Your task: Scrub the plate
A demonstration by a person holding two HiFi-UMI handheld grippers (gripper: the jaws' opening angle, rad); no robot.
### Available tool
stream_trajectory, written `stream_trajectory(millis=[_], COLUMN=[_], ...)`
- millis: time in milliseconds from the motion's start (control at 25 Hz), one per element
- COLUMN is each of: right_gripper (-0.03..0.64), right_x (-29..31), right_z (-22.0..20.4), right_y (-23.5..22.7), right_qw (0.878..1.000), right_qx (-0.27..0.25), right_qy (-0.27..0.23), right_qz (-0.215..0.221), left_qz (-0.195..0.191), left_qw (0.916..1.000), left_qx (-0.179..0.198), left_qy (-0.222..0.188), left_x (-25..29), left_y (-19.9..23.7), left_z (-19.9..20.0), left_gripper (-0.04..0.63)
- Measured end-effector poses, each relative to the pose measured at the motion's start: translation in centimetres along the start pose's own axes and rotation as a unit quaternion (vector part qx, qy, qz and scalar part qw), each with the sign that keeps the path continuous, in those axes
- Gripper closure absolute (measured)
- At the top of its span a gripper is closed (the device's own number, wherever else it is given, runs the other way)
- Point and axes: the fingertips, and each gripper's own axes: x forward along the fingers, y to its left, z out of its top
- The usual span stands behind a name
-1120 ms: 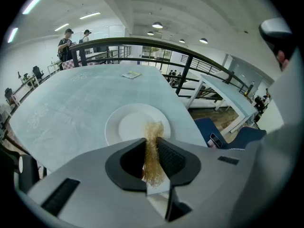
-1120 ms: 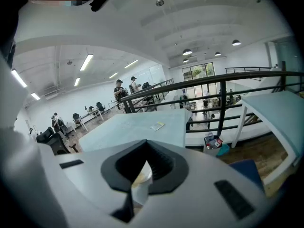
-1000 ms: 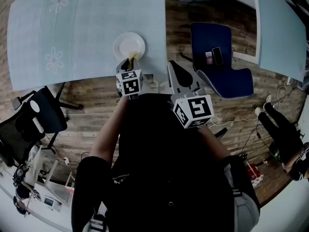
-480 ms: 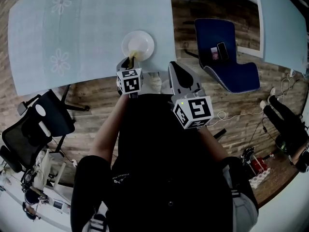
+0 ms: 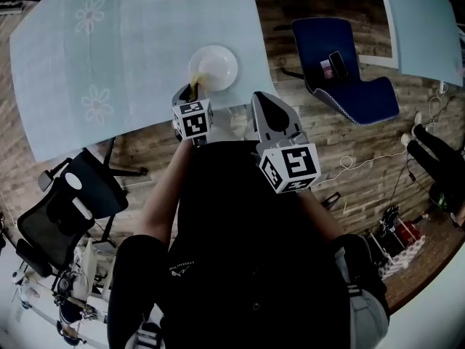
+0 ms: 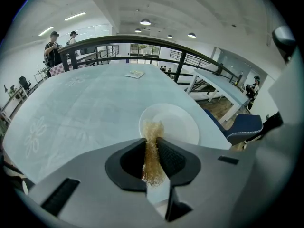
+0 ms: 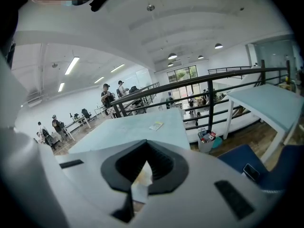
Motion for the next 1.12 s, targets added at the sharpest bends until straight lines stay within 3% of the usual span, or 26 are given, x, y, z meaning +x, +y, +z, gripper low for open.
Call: stream_trajectory(millis=[400, 640, 880, 1120], right_gripper=[0.607, 0.607, 0.607, 0.607], right_x=[-0.7, -0.6, -0.9, -1.3], right_z=[-0.2, 0.2, 1.2, 2.0], right_y=[0.1, -0.7, -2.4, -3.5], right_qw=[1.0, 1.0, 0.999, 0.996], right_qx=[-0.003, -0.015, -0.027, -0.052], right_qy=[-0.009, -0.005, -0.001, 0.002], right_qz=[-0.023, -0.005, 0.024, 0.076], left_qz=[0.006, 0.036, 0.09, 0.093], left_qw=[0.9999, 0.9989, 0.9914, 0.9807], left_qx=[-0.002, -0.021, -0.09, -0.147], left_qy=[-0.011, -0.021, -0.03, -0.089], left_x=[0.2, -0.3, -2.0, -6.4], left_y=[2.0, 3.1, 4.9, 2.3], left_z=[0.7, 1.3, 1.3, 2.9], left_gripper=[0.526, 0.526, 0.526, 0.526])
